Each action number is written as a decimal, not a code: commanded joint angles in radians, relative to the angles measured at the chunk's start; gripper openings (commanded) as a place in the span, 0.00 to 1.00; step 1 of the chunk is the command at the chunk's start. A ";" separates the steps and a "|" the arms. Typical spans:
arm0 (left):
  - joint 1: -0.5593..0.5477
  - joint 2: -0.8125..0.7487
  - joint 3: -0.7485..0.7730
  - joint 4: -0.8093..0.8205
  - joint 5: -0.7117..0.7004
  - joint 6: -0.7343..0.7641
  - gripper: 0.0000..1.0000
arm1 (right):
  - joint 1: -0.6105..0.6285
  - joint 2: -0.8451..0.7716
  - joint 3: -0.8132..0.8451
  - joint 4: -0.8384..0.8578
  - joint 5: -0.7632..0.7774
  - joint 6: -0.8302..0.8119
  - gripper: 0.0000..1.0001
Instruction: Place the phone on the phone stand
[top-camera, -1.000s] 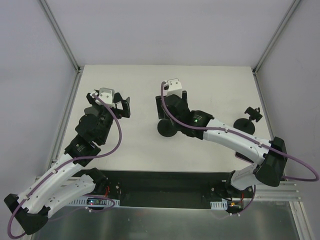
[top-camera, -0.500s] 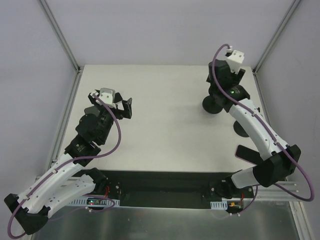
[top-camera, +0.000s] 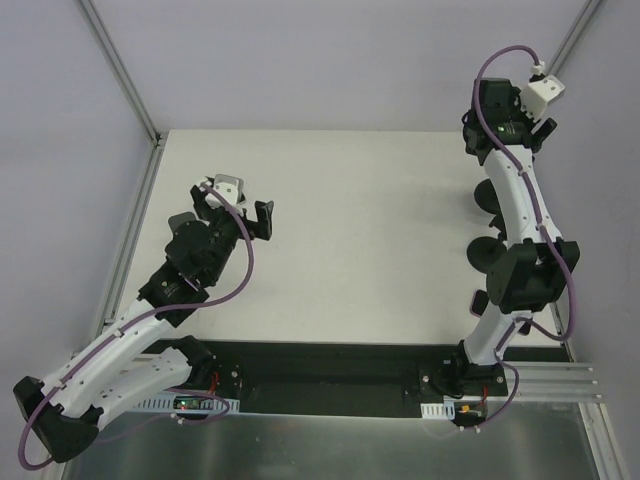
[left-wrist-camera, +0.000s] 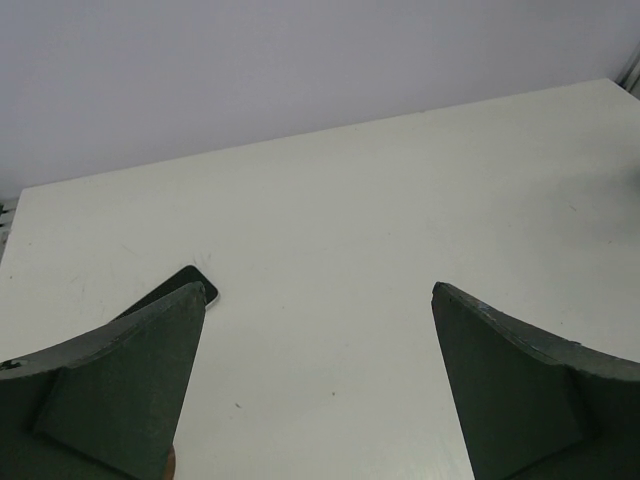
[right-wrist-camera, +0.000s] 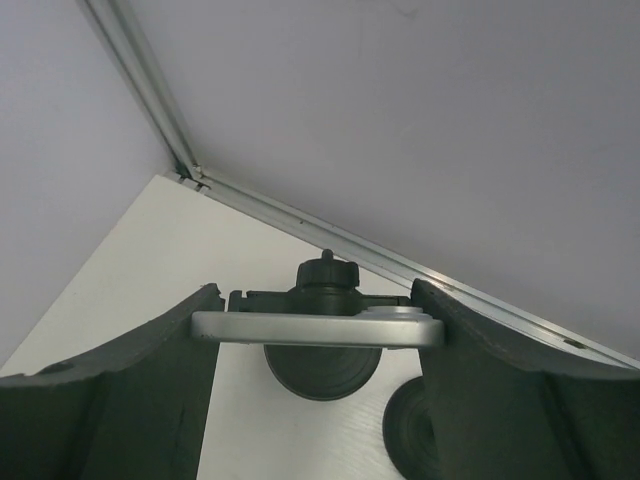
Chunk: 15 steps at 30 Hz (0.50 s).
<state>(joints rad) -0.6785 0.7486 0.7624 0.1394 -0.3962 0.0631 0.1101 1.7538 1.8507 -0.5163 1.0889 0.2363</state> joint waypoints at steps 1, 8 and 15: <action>0.010 0.026 0.032 0.014 0.033 -0.039 0.93 | -0.058 0.036 0.157 -0.002 0.108 0.086 0.01; 0.004 0.069 0.012 0.020 0.023 -0.054 0.93 | -0.109 0.160 0.257 -0.065 0.180 0.142 0.01; -0.003 0.146 0.008 0.023 0.000 -0.055 0.92 | -0.151 0.204 0.271 -0.195 0.138 0.342 0.01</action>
<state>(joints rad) -0.6796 0.8696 0.7624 0.1337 -0.3767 0.0322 -0.0235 1.9800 2.0548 -0.6720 1.1587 0.4328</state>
